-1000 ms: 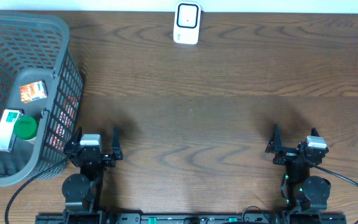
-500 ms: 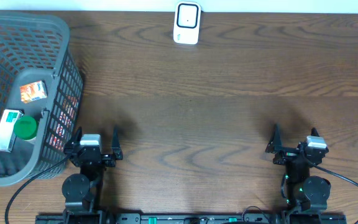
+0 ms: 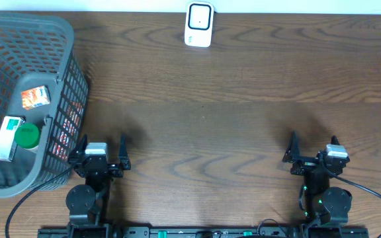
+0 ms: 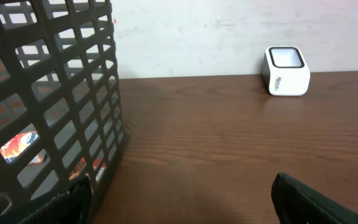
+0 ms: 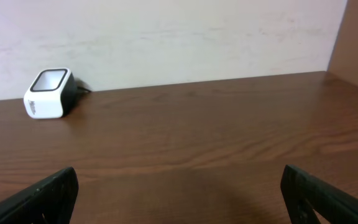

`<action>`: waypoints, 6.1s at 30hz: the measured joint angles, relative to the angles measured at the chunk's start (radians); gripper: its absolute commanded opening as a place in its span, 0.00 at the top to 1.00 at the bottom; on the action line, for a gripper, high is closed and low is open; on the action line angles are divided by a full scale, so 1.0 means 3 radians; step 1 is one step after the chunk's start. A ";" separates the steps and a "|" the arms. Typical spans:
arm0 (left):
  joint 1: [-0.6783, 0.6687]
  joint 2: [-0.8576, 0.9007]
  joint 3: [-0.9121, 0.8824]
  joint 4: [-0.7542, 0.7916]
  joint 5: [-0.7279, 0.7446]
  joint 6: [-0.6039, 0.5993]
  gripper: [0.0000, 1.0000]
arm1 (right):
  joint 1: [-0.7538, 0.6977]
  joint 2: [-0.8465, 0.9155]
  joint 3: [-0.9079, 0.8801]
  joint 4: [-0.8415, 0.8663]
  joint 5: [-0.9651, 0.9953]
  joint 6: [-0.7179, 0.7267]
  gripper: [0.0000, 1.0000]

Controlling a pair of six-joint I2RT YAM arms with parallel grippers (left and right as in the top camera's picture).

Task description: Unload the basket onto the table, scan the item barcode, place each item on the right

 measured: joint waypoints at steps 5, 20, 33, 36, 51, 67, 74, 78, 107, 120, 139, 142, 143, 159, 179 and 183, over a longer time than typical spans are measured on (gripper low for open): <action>0.0000 0.0000 0.0000 0.0001 0.0000 0.0000 0.08 | 0.0000 0.0000 0.0000 0.0000 -0.0001 0.0000 0.01; 0.0000 0.0000 0.0000 0.0005 0.0000 0.0000 0.08 | 0.0009 0.0000 0.0000 0.0000 0.0000 0.0000 0.01; 0.0000 0.0000 -0.0019 0.0066 0.0158 -0.0076 0.08 | 0.0009 0.0000 0.0000 0.0000 0.0000 0.0000 0.01; 0.0000 0.0000 -0.0020 0.0102 0.0528 -0.0103 0.08 | 0.0009 0.0000 0.0000 0.0000 0.0000 0.0000 0.01; 0.0000 0.0745 0.0877 -0.0249 0.1667 -0.0172 0.08 | 0.0009 0.0004 0.0001 0.0003 0.0000 0.0000 0.01; -0.0004 0.2996 0.4142 -0.2127 0.1654 -0.0350 0.08 | 0.0010 0.0001 0.0000 -0.0001 -0.0001 -0.0001 0.01; 0.0272 0.3301 0.4850 -0.2574 0.0647 -0.0814 0.08 | 0.0010 0.0001 0.0000 -0.0001 -0.0001 0.0000 0.01; 0.0792 0.3611 0.5291 -0.2917 0.0324 -0.1189 0.10 | 0.0010 0.0001 0.0000 0.0000 0.0000 -0.0001 0.01; 0.2234 0.5540 0.4808 -0.3377 -0.0437 -0.2541 0.11 | 0.0023 0.0001 0.0000 0.0000 -0.0001 0.0000 0.01; 0.2234 0.5900 0.4746 -0.3236 -0.0450 -0.2591 0.09 | 0.0023 0.0001 0.0000 -0.0001 -0.0001 0.0000 0.01; 0.2234 0.5908 0.4746 -0.3215 -0.0373 -0.2591 0.09 | 0.0023 0.0001 0.0000 -0.0001 0.0000 0.0000 0.01; 0.2234 0.5908 0.4746 -0.3194 -0.0361 -0.2591 0.09 | 0.0023 0.0001 0.0000 0.0000 -0.0001 0.0000 0.01; 0.2234 0.5907 0.4746 -0.3189 -0.0361 -0.2591 0.10 | 0.0024 0.0001 0.0000 -0.0001 0.0000 0.0000 0.01; 0.2234 0.5697 0.4743 -0.3128 -0.0336 -0.2591 0.09 | 0.0023 0.0001 0.0000 -0.0001 -0.0001 -0.0001 0.01; 0.2174 0.6123 0.4743 -0.3021 -0.0331 -0.2462 0.09 | 0.0023 0.0001 0.0000 -0.0001 -0.0001 0.0000 0.01; 0.2174 0.6266 0.4743 -0.3021 -0.0327 -0.2435 0.09 | 0.0024 0.0001 0.0000 -0.0001 -0.0001 -0.0001 0.01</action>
